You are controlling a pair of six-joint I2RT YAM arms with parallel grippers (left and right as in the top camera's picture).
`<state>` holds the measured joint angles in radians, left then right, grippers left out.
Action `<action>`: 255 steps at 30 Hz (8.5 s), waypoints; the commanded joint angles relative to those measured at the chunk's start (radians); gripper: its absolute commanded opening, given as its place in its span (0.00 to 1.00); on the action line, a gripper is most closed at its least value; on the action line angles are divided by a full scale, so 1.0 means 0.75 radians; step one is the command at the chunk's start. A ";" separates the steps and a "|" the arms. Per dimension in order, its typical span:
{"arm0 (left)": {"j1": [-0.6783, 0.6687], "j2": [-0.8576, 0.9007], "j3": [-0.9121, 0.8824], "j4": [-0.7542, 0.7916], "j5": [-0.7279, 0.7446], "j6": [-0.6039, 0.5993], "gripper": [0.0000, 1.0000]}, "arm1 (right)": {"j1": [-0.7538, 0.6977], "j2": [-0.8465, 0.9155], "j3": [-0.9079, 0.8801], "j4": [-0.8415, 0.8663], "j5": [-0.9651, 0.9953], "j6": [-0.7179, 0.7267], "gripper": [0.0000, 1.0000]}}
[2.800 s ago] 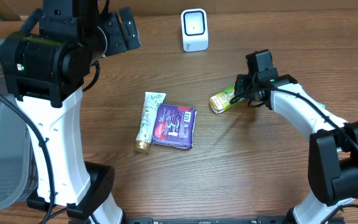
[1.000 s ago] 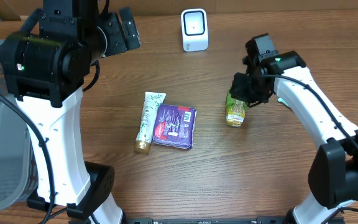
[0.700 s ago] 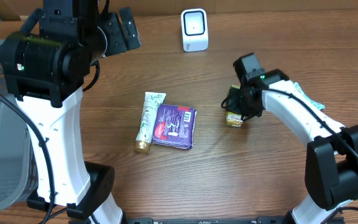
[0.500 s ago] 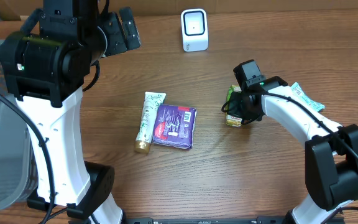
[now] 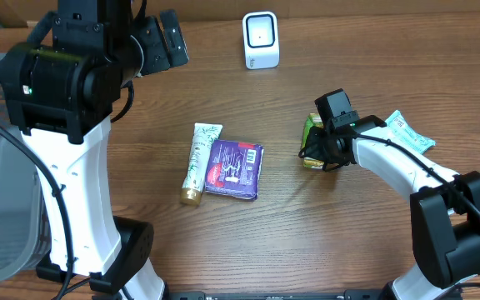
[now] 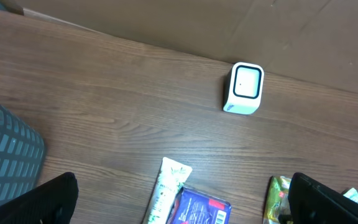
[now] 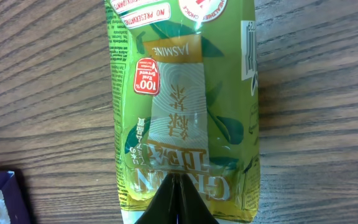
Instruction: Scan the item barcode
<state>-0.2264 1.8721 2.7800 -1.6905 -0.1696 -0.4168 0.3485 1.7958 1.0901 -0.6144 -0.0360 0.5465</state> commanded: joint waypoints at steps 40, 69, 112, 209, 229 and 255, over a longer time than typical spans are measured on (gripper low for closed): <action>0.005 0.007 -0.005 0.002 -0.018 -0.010 1.00 | -0.422 -0.036 -0.356 0.393 -0.860 -0.367 0.61; 0.005 0.007 -0.005 0.002 -0.018 -0.010 0.99 | -0.419 -0.035 -0.324 0.365 -0.747 -0.269 0.04; 0.005 0.007 -0.005 0.002 -0.018 -0.010 1.00 | 0.547 -0.057 -0.007 -0.231 0.264 -0.354 0.45; 0.005 0.007 -0.005 0.002 -0.018 -0.010 1.00 | 0.118 -0.129 0.262 -0.503 0.217 -0.215 0.84; 0.005 0.007 -0.005 0.002 -0.018 -0.010 1.00 | 0.143 -0.104 -0.166 -0.009 0.079 -0.357 0.84; 0.005 0.007 -0.005 0.002 -0.018 -0.010 1.00 | 0.115 0.007 -0.164 0.089 0.090 -0.412 0.40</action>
<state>-0.2264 1.8721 2.7800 -1.6905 -0.1696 -0.4168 0.4458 1.7760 0.9722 -0.5381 0.0437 0.2142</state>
